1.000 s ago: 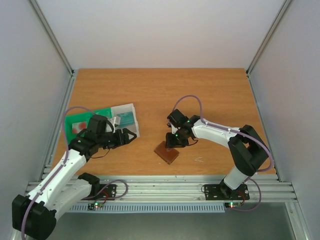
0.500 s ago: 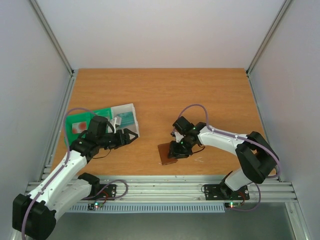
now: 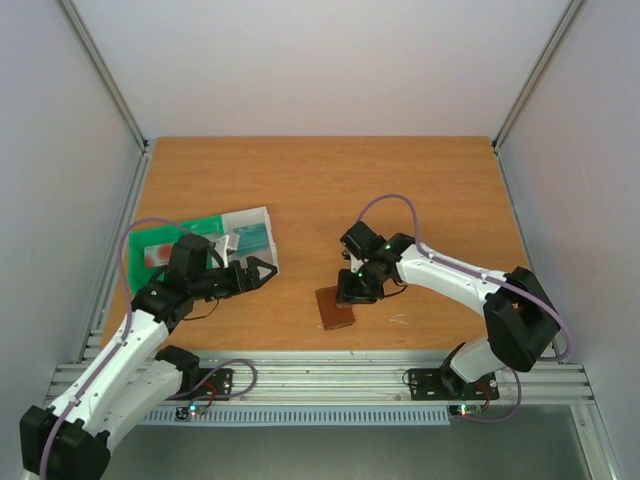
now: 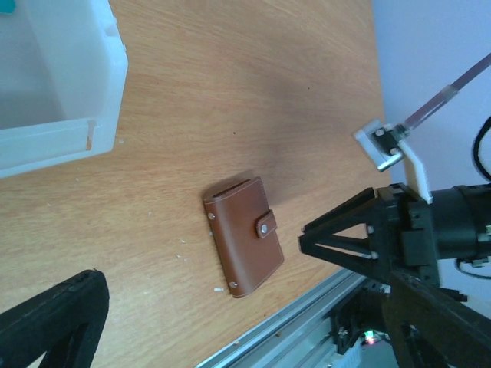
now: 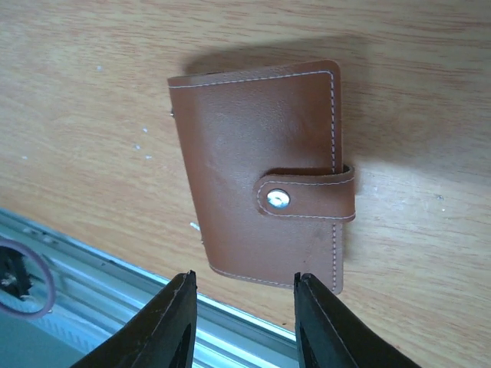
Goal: Take the credit cards out of the card holder
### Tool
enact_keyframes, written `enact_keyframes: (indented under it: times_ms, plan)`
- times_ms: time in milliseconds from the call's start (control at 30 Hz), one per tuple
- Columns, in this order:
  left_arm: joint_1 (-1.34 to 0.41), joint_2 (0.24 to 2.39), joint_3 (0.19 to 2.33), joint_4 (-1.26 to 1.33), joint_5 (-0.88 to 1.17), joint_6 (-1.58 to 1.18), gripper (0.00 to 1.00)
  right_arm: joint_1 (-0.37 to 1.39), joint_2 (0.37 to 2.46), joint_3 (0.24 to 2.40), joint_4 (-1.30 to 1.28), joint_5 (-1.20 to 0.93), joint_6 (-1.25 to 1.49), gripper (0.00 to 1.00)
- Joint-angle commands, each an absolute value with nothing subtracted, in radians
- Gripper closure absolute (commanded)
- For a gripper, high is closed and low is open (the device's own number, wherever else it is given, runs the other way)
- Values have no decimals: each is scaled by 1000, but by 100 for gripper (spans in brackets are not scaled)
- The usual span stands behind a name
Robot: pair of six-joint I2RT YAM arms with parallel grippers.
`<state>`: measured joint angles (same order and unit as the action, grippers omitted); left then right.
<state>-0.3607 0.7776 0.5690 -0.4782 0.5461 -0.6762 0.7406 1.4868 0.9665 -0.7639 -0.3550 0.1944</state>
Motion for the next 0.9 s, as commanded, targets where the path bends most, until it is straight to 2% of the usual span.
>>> enact_keyframes:
  times_ms: [0, 667, 767, 867]
  plan:
    - [-365, 745, 600, -494, 554, -647, 1, 782, 1534, 1018, -784, -284, 234, 64]
    - [-365, 642, 652, -610, 497, -586, 1, 951, 1813, 1147, -844, 103, 184, 65]
    - [-365, 643, 669, -637, 486, -573, 1, 981, 1833, 1146, -853, 153, 184, 69]
    - [-365, 639, 672, -651, 470, -563, 1, 996, 1843, 1147, -854, 182, 190, 77]
